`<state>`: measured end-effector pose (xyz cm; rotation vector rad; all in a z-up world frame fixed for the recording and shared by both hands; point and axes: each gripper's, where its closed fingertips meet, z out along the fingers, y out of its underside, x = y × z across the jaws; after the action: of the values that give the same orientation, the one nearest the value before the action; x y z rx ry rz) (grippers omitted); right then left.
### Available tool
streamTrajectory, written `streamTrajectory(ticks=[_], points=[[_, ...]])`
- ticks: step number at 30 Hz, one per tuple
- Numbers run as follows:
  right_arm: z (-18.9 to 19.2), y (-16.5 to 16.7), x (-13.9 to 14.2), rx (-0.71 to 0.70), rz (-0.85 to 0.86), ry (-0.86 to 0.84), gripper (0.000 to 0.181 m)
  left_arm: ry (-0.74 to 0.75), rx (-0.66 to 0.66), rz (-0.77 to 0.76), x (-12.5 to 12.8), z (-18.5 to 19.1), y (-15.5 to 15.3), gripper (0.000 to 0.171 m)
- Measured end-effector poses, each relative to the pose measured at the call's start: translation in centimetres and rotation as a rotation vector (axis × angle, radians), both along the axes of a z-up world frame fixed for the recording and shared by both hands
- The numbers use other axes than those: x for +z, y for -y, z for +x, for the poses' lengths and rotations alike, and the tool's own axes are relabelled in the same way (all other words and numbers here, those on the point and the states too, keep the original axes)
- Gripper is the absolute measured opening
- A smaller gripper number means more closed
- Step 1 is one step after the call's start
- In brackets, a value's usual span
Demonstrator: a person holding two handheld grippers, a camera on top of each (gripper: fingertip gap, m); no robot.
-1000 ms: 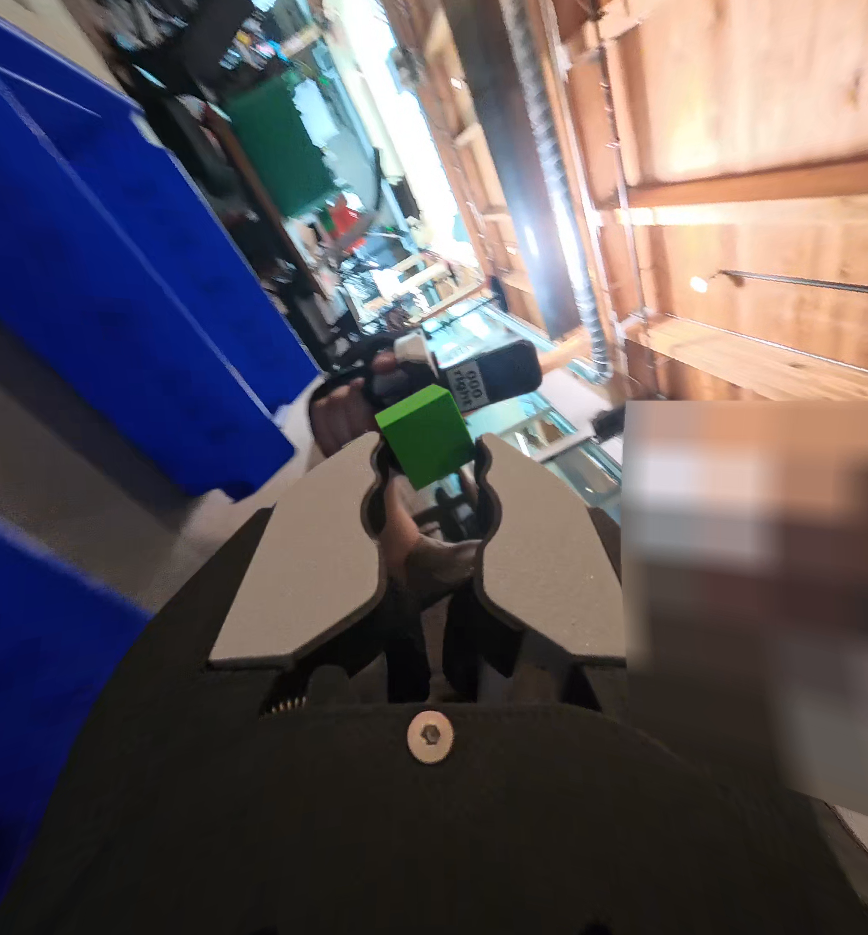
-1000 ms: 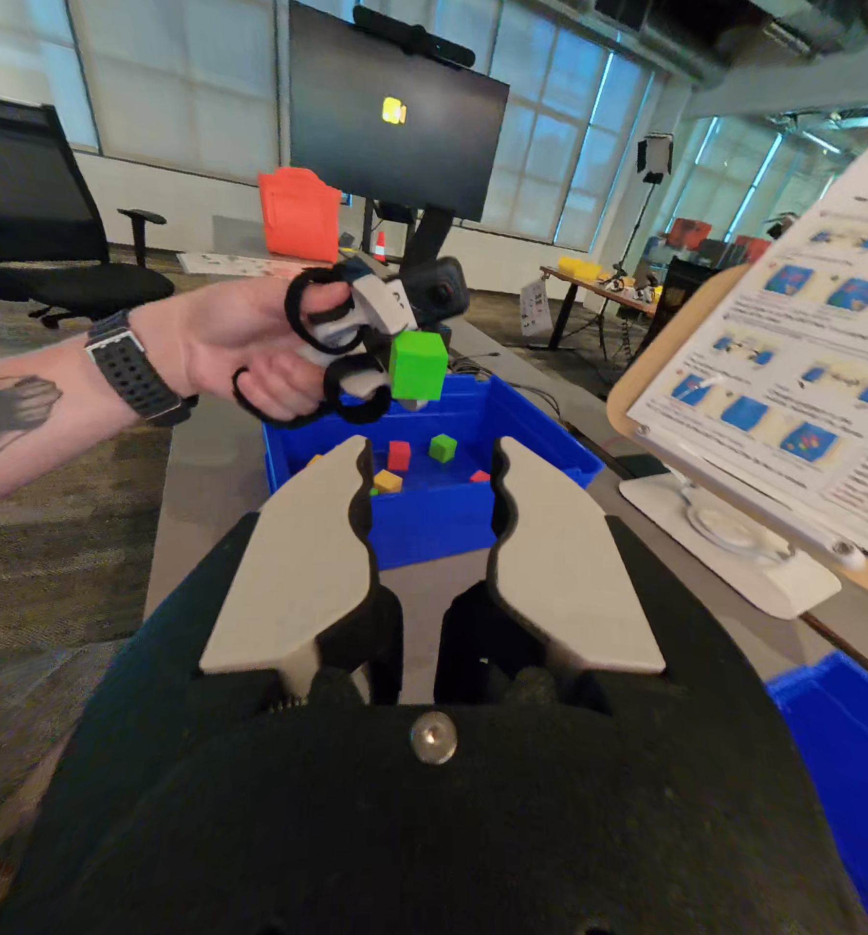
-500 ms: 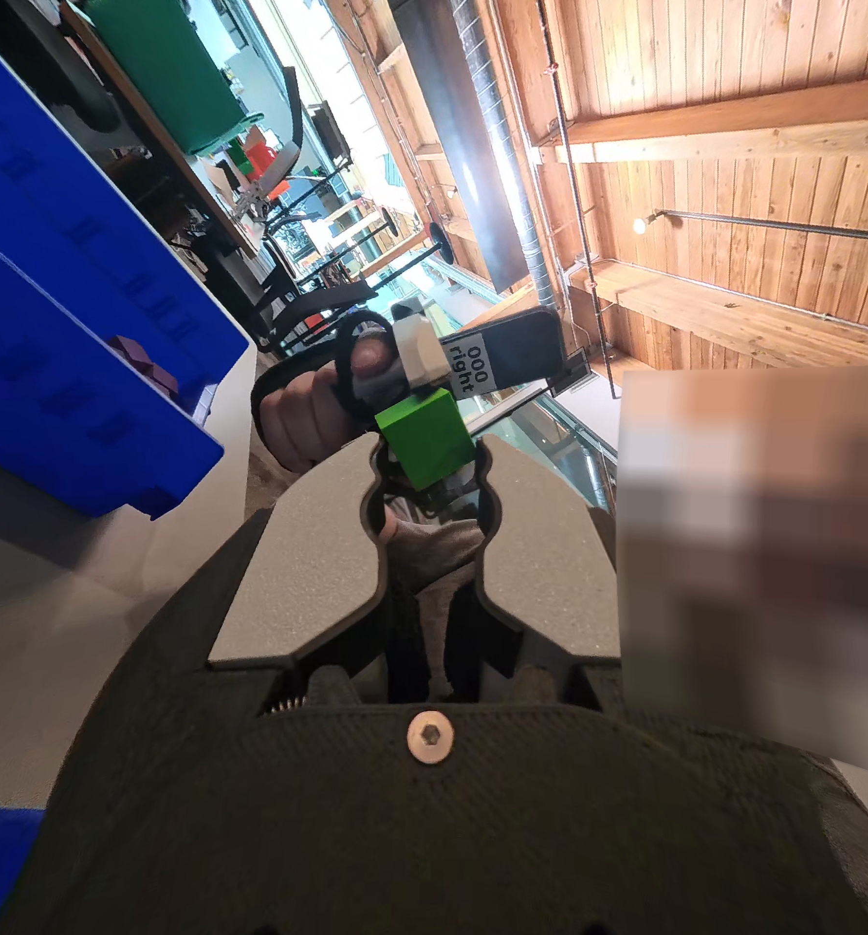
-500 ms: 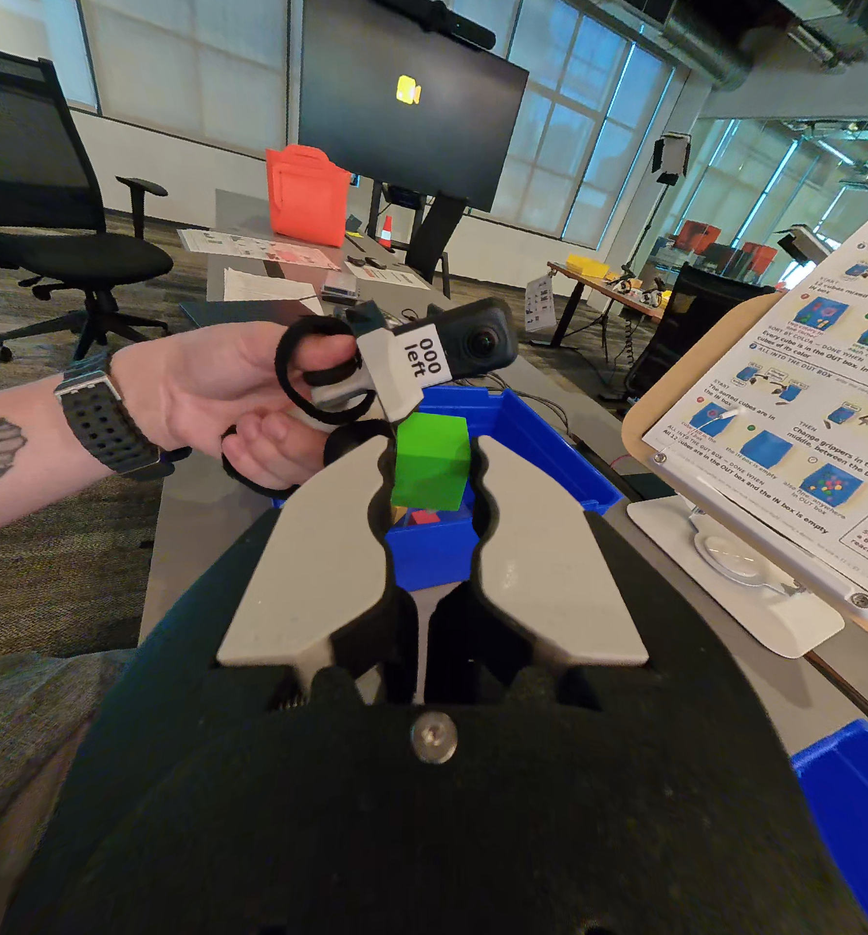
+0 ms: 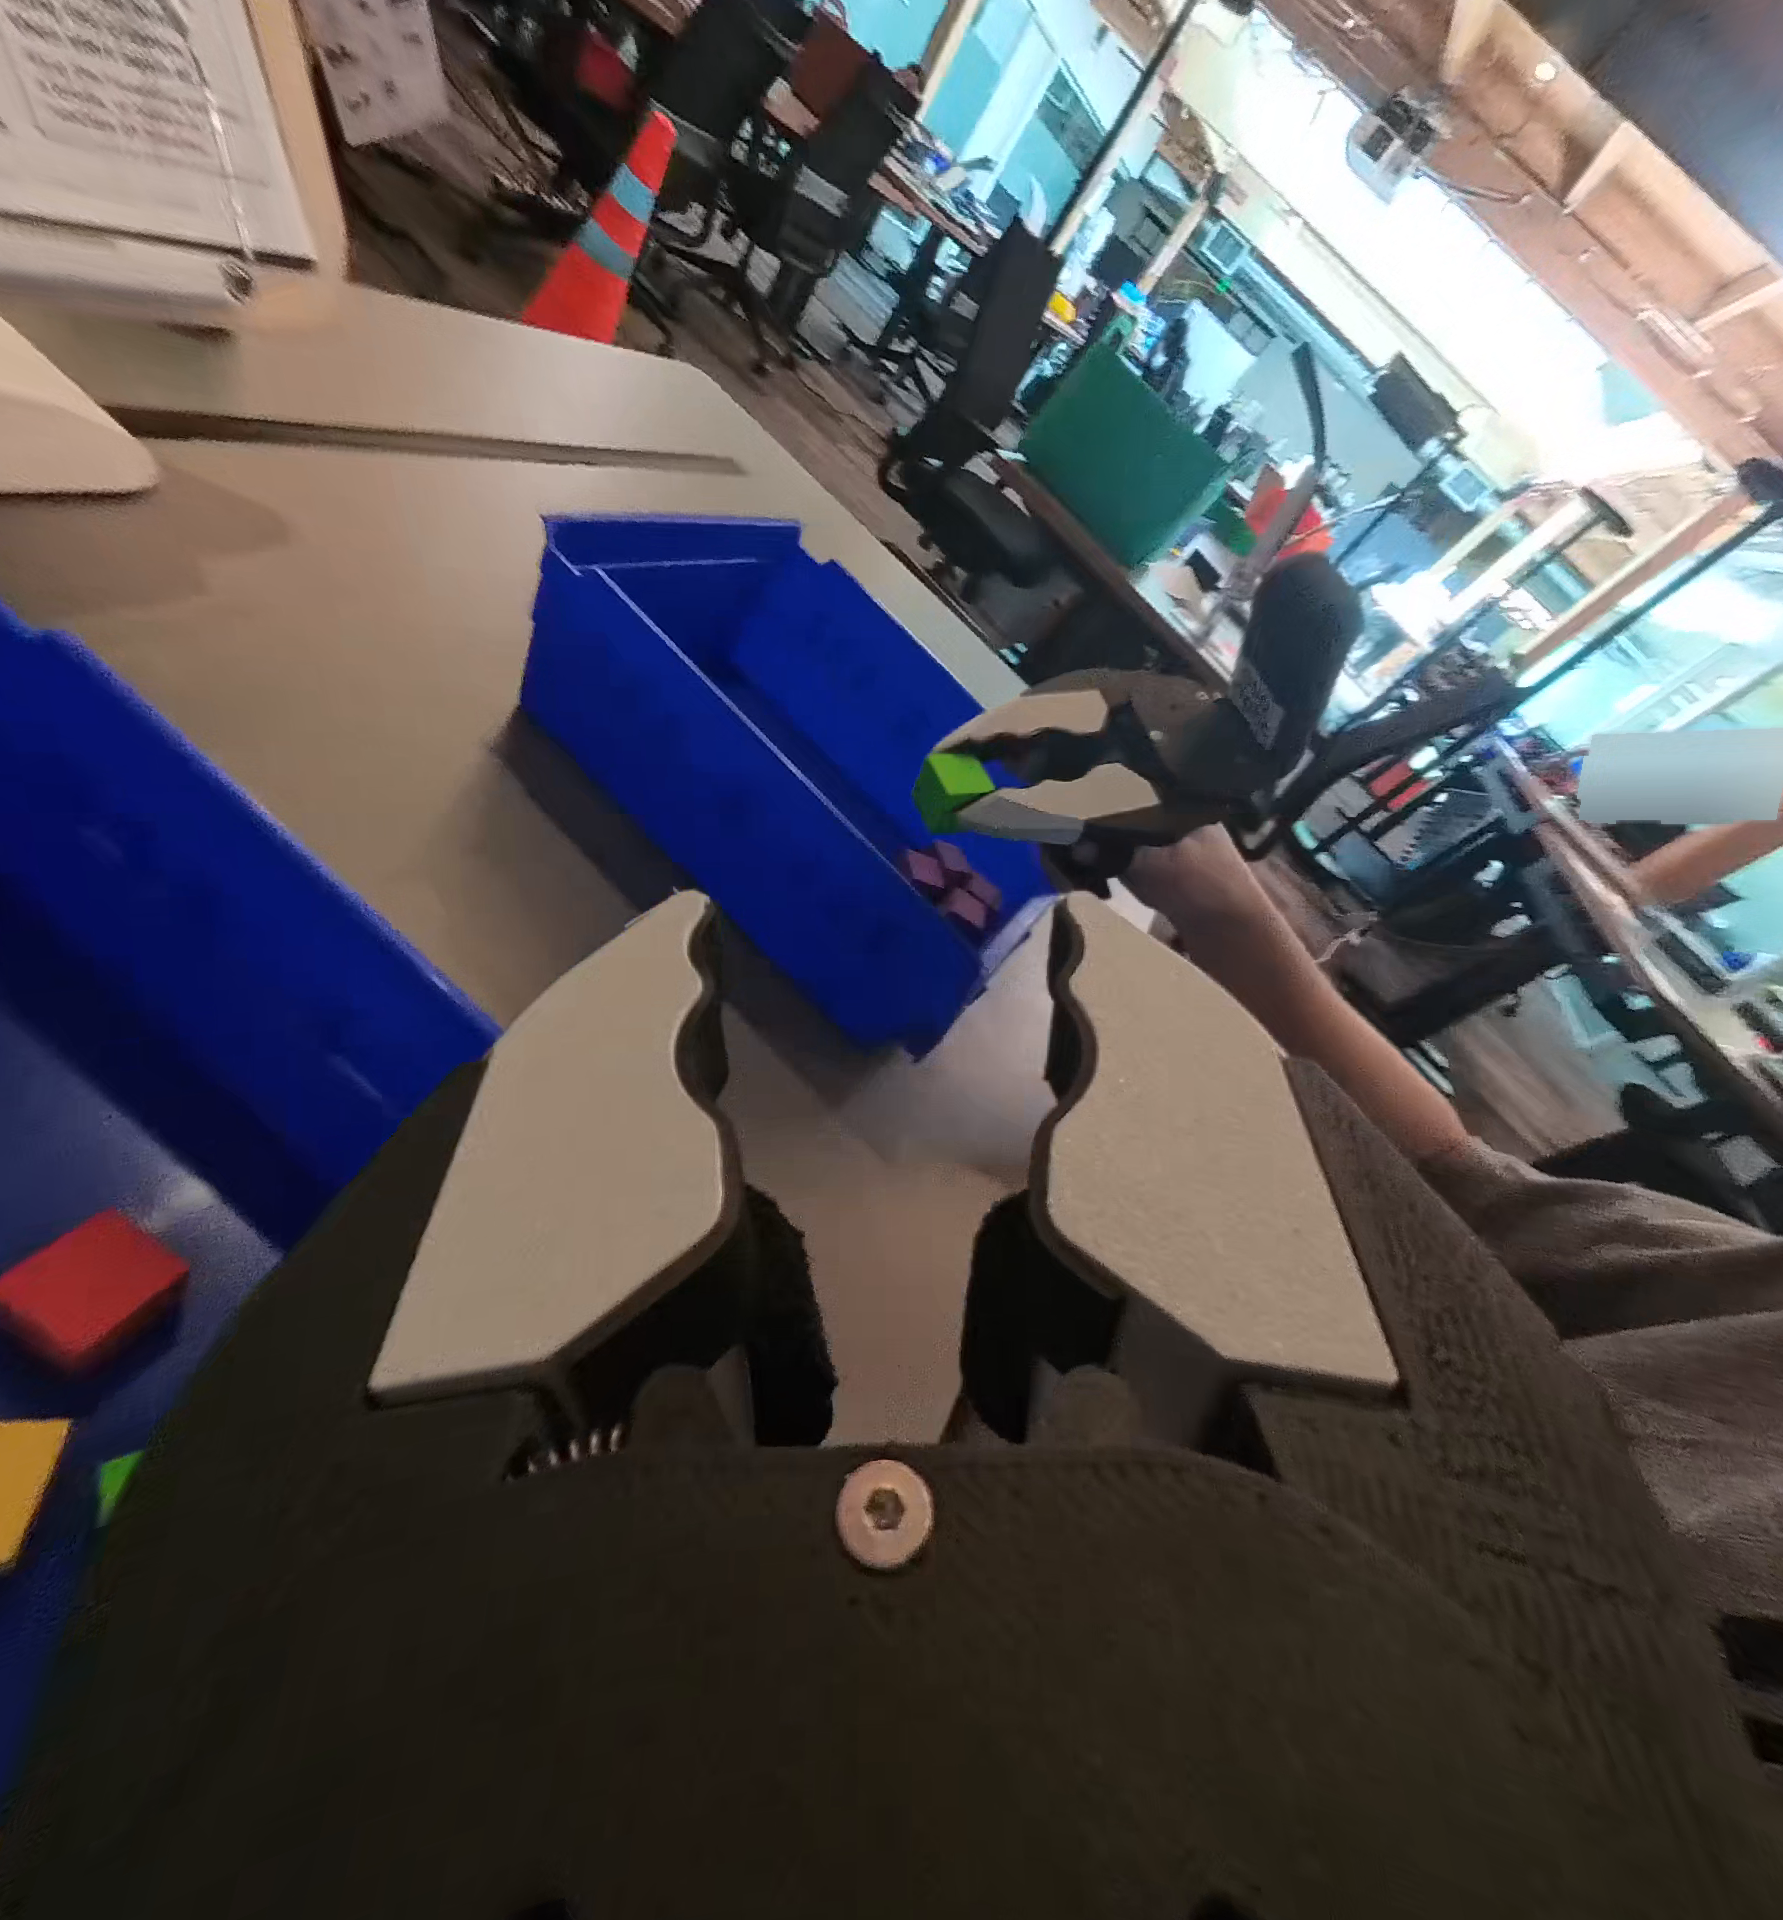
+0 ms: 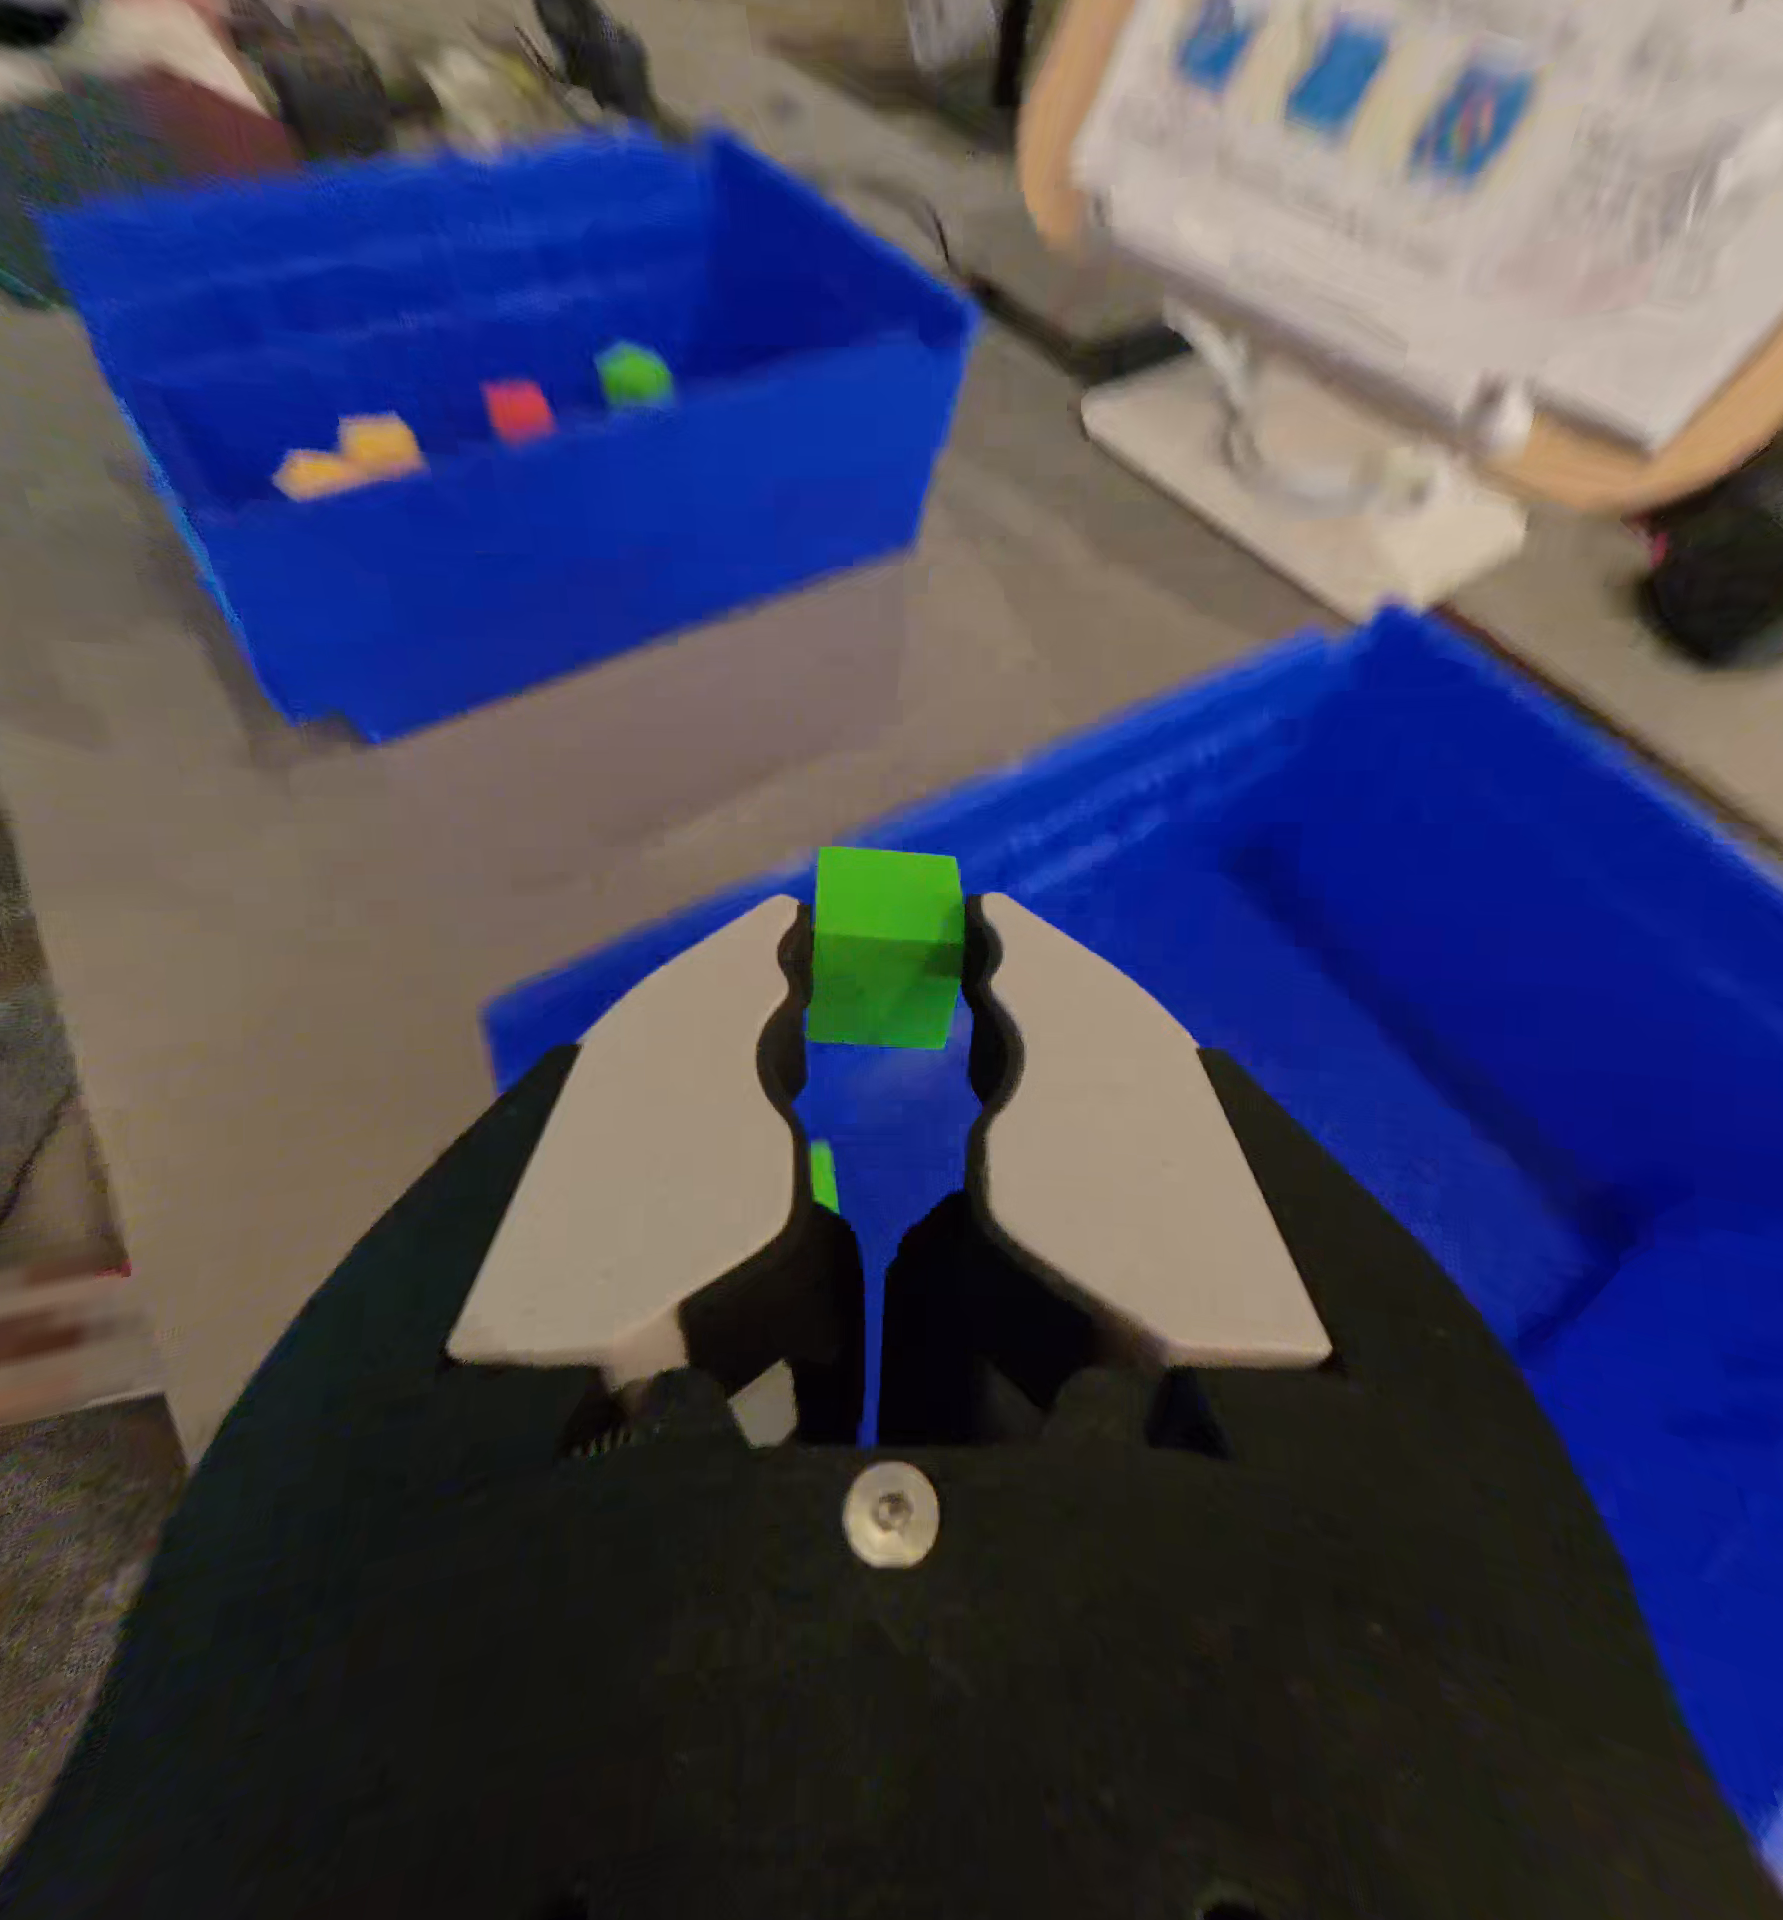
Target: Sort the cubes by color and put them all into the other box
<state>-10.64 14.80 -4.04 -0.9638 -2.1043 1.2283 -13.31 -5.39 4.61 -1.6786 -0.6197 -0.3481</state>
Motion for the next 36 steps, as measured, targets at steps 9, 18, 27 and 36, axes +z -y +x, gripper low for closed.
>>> streamTrajectory(ticks=[9,18,27,36], points=[[-1.2,-0.7,-8.5,0.127,0.155,0.251,0.028,-0.018,0.026,-0.039,-0.6,0.2,1.6,0.057],[-0.8,-0.6,-10.5,0.17,0.203,0.497,0.028,-0.019,0.038,-0.048,-0.2,-0.5,2.5,0.056],[-0.3,-1.5,-11.2,0.211,0.462,0.573,0.028,-0.012,0.028,-0.072,-0.6,-0.5,2.7,0.055],[0.0,-0.8,-10.7,0.265,0.508,0.628,0.035,-0.014,0.033,-0.073,-0.3,-0.5,3.3,0.055]])
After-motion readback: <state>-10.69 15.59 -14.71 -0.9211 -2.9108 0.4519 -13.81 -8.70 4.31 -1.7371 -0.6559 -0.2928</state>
